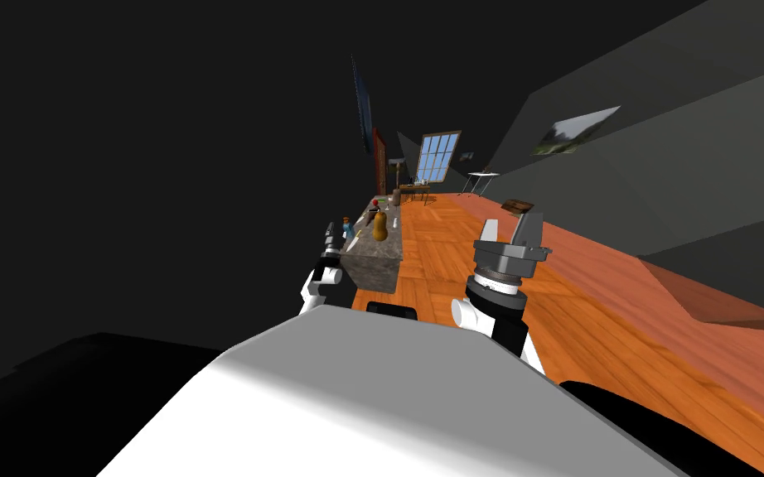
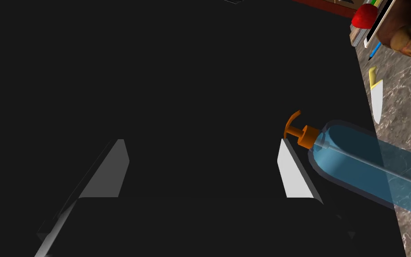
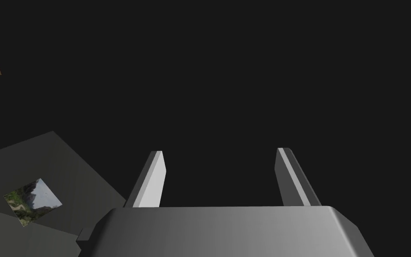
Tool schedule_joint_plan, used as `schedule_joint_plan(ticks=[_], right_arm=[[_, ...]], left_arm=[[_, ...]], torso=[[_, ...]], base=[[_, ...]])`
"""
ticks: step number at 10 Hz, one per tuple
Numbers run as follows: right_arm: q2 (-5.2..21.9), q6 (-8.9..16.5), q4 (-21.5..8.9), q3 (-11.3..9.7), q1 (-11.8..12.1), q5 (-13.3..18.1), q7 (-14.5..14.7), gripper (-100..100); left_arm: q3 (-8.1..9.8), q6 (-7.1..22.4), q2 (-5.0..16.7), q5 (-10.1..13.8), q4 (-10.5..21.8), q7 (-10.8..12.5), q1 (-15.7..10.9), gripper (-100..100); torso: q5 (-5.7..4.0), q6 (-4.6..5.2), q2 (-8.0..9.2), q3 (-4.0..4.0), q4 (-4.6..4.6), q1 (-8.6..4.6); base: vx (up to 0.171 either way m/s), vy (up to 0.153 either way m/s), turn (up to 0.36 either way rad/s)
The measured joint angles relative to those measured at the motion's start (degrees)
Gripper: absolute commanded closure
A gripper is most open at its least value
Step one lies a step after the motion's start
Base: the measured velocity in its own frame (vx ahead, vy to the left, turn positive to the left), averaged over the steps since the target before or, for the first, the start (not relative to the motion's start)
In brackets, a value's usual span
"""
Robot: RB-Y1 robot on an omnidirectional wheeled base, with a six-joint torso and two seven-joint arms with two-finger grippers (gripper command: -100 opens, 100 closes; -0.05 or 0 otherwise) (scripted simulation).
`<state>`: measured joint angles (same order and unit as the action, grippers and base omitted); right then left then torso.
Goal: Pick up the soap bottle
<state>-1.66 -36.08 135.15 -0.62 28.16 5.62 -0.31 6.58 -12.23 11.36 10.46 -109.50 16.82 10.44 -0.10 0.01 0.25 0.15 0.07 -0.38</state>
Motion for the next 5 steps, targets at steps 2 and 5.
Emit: schedule_joint_plan(ticks=[2,5], right_arm=[[0.0,0.0,0.0,0.0,0.01,0.0,0.0,0],[0.0,0.0,0.0,0.0,0.01,0.0,0.0,0]], left_arm=[[0.33,2.41,1.05,0.67,2.78,1.75,-2.57,-100],[0.89,6.09,2.74,1.8,7.6,4.56,-7.09,-100]], torso=[[0.01,-0.01,-0.14,-0.08,-0.03,0.06],[0.02,-0.02,-0.15,-0.09,-0.04,0.07]], base=[[-0.049,-0.072,0.082],[-0.046,-0.068,0.064]])
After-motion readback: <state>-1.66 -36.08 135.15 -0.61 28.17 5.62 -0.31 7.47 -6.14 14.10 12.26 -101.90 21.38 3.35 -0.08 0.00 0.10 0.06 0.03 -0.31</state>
